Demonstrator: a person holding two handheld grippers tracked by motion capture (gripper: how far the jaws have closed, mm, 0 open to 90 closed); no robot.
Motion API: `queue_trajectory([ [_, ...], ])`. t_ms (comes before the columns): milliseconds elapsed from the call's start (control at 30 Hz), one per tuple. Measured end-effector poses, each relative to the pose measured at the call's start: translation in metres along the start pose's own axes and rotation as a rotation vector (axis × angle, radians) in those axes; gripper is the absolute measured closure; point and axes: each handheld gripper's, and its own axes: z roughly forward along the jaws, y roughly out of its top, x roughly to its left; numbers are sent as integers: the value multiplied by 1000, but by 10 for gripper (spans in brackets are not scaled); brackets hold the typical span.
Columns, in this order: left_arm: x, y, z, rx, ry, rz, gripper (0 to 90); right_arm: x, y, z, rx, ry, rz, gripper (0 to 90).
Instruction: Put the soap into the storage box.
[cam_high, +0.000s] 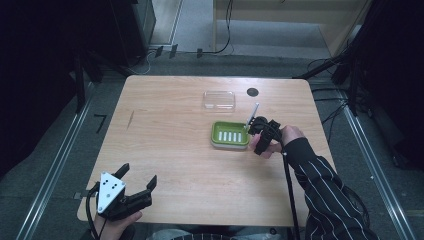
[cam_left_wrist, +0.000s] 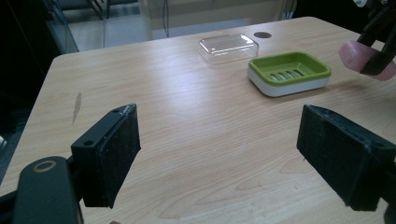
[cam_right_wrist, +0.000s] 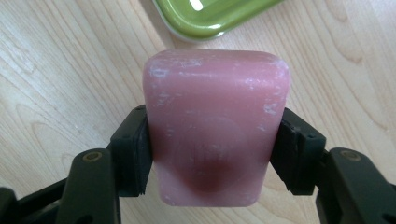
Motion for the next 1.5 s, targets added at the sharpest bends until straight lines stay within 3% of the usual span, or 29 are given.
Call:
queue_trajectory([
  [667, -1, 1, 2, 0, -7, 2, 138, -2, 11, -10, -10, -11, -26, 390],
  [1500, 3, -3, -9, -1, 26, -12, 138, 1, 37, -19, -35, -32, -77, 391],
])
